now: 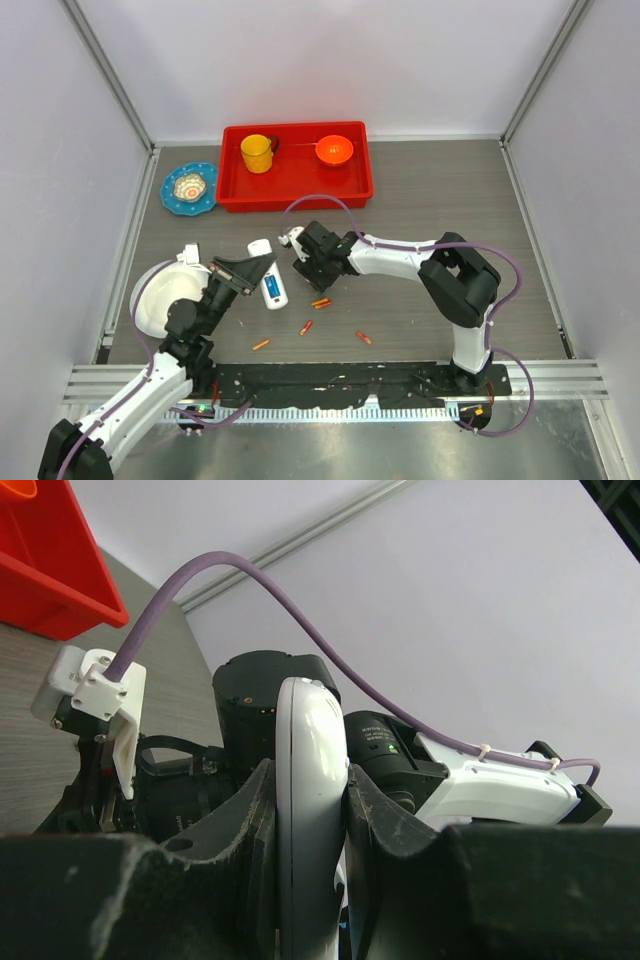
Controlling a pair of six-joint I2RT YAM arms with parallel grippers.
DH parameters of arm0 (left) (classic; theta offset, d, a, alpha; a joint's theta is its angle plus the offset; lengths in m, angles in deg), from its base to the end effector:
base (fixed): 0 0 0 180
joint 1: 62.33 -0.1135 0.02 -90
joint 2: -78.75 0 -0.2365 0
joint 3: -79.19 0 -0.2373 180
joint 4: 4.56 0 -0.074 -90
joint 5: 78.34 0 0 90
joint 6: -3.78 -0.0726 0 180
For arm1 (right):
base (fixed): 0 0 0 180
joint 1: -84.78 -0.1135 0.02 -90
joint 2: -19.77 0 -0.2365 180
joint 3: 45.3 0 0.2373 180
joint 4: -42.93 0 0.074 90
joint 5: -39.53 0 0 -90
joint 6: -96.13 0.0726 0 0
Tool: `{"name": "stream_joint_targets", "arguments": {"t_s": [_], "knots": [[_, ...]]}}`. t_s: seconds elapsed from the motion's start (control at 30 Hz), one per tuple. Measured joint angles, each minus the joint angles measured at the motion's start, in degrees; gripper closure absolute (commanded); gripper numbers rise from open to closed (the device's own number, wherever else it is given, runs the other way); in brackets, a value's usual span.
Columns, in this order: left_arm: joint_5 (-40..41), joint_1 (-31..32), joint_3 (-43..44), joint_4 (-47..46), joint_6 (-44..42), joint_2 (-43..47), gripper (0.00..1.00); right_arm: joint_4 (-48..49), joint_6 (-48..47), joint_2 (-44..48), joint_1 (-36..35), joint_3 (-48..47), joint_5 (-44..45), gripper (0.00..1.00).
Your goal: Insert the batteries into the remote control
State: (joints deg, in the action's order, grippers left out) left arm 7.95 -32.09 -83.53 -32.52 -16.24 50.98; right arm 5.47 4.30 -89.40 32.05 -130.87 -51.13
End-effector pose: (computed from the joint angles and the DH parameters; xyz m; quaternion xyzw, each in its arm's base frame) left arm 0.1564 -0.0966 0.2245 -0.1764 0.5649 -0.6306 0.5021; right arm 0.2331 0.3077 0.1136 -0.4451 0.8599 0.1124 0.2232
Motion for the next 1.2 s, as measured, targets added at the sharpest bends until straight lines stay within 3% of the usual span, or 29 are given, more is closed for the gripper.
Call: {"name": "stream_joint_targets", "arguments": {"t_s": [0.3, 0.57, 0.77, 1.0, 1.2], "knots": [[0.0, 0.0, 0.0, -0.5, 0.0, -1.6, 1.0, 2.1, 4.9, 0.8, 1.4, 1.6, 0.1, 0.68], [0.0, 0.0, 0.0, -2.9, -0.2, -7.5, 1.0, 4.1, 11.8, 5.1, 3.3, 7.0, 3.4, 0.68], [-0.9, 0.0, 1.7, -8.3, -0.2, -17.2, 1.0, 1.3, 18.8, 16.6, 4.9, 12.0, 10.0, 0.71], [-1.8, 0.0, 5.9, -21.6, 0.6, -34.5, 1.0, -2.2, 27.1, 38.0, 4.7, 15.0, 12.2, 0.77], [-0.9, 0.5, 8.9, -28.3, 1.8, -45.1, 1.0, -5.7, 31.4, 40.9, -0.9, 13.7, 11.7, 0.8]]}}
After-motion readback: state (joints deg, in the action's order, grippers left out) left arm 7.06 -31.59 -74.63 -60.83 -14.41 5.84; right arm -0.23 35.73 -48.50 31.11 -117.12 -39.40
